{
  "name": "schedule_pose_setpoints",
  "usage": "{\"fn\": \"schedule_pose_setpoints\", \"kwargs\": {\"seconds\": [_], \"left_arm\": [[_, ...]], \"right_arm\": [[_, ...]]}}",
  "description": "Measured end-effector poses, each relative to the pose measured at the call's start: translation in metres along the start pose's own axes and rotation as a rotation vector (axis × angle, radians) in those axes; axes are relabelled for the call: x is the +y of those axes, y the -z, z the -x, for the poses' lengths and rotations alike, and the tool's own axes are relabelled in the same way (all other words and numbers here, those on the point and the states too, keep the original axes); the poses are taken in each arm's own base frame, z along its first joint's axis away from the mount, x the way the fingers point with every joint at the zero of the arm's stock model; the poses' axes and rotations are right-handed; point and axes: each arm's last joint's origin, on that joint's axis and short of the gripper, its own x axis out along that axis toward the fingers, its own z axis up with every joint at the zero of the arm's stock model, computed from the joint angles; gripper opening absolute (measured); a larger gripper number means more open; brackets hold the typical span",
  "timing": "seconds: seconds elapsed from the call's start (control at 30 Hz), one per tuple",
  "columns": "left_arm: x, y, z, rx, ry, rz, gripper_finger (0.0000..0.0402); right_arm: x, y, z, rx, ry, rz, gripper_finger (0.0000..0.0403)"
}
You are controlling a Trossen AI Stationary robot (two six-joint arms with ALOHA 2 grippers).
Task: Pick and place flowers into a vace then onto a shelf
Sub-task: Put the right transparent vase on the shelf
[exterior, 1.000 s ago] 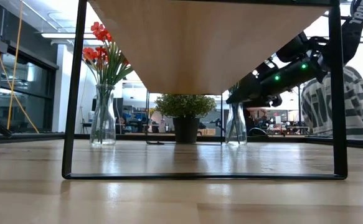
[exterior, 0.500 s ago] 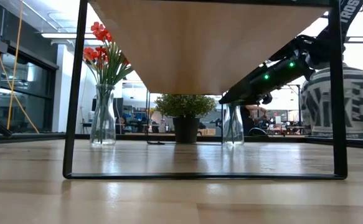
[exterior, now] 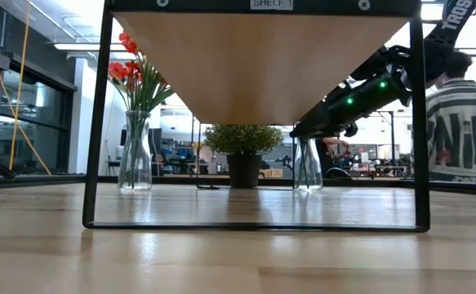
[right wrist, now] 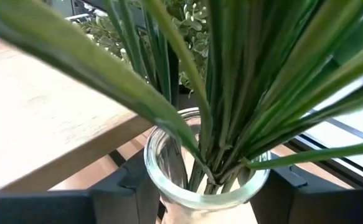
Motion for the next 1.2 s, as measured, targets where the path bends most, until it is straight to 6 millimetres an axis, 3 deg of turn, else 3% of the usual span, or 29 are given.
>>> {"fn": "schedule_pose_setpoints", "kwargs": {"seconds": [0.2,0.4,0.57,0.73,0.9,1.2], "left_arm": [[0.000,0.000,0.000,0.000,0.000,0.000,0.0215],[0.000,0.000,0.000,-0.001,0.000,0.001,0.0215],[0.000,0.000,0.000,-0.002,0.000,0.001,0.0215],[0.000,0.000,0.000,-0.006,-0.003,0.002,0.0215],[0.000,-0.001,0.000,-0.008,-0.001,0.006,0.0215],[-0.002,-0.002,0.000,-0.017,0.011,0.024,0.0215]], "right_arm": [[0.000,0.001,0.000,0.007,0.006,-0.015,0.0209],[0.000,0.000,0.002,0.017,-0.011,-0.008,0.0178],[-0.002,-0.003,0.009,0.040,-0.011,0.015,0.0177],[-0.005,-0.005,0.017,0.072,0.031,0.030,0.0201],[-0.006,-0.005,0.019,0.096,0.035,0.039,0.0178],[-0.005,-0.004,0.019,0.102,0.029,0.045,0.0178]]}}
